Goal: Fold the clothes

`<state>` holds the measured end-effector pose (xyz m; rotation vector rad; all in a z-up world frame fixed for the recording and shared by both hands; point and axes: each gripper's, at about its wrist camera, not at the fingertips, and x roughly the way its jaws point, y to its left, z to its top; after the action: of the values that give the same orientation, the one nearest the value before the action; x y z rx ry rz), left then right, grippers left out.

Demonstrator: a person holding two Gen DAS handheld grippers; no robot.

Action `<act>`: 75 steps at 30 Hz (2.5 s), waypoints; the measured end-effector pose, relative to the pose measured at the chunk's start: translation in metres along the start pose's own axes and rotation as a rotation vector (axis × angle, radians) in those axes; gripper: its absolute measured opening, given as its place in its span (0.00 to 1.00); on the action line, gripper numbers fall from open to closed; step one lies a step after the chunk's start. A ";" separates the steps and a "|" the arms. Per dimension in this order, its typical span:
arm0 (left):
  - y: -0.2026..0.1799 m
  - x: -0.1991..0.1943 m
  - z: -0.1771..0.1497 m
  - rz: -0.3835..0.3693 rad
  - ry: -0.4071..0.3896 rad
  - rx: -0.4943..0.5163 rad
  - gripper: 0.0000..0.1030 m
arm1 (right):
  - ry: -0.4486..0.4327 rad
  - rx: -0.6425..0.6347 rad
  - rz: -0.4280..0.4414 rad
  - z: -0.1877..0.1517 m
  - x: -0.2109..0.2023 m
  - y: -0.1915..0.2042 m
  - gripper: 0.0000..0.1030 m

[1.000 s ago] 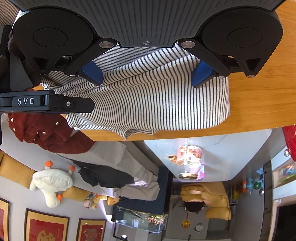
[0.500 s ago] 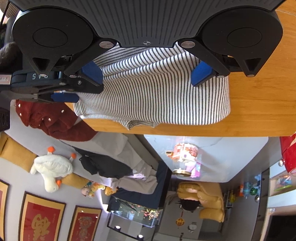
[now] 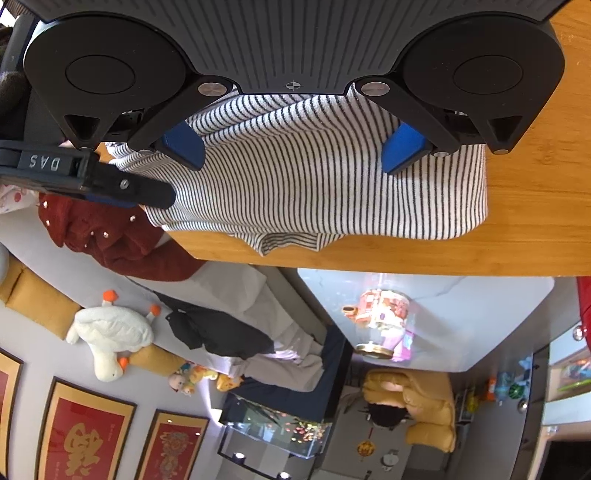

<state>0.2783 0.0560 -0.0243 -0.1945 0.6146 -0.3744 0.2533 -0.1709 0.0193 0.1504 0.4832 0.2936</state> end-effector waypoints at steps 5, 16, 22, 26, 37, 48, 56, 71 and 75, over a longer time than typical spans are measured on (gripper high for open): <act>-0.002 -0.002 -0.002 0.018 0.006 0.013 1.00 | 0.086 0.036 -0.052 0.014 0.018 -0.012 0.51; -0.002 -0.022 -0.008 0.039 0.035 0.074 1.00 | 0.195 -0.035 -0.069 0.014 0.020 -0.025 0.50; -0.002 -0.050 -0.007 0.049 0.021 0.056 1.00 | 0.160 -0.095 0.006 0.053 0.035 -0.004 0.36; 0.006 -0.073 -0.002 0.074 -0.015 0.040 1.00 | 0.215 -0.095 0.059 0.062 0.078 0.018 0.36; 0.052 -0.130 0.008 0.152 -0.104 -0.111 1.00 | 0.258 -0.177 0.104 0.052 0.095 0.050 0.06; 0.038 -0.168 0.016 0.063 -0.151 -0.202 1.00 | 0.155 -0.301 0.245 0.000 -0.115 0.056 0.05; 0.001 -0.176 -0.005 0.078 -0.070 -0.087 1.00 | 0.248 -0.350 0.313 -0.064 -0.162 0.062 0.06; 0.023 -0.175 -0.059 -0.127 0.157 -0.256 1.00 | 0.246 0.034 0.142 -0.046 -0.142 -0.027 0.63; 0.027 -0.152 -0.066 -0.138 0.186 -0.312 0.96 | 0.272 0.055 0.157 -0.061 -0.121 -0.023 0.61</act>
<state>0.1323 0.1369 -0.0050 -0.5068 0.8454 -0.4312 0.1275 -0.2259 0.0139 0.2040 0.7509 0.4575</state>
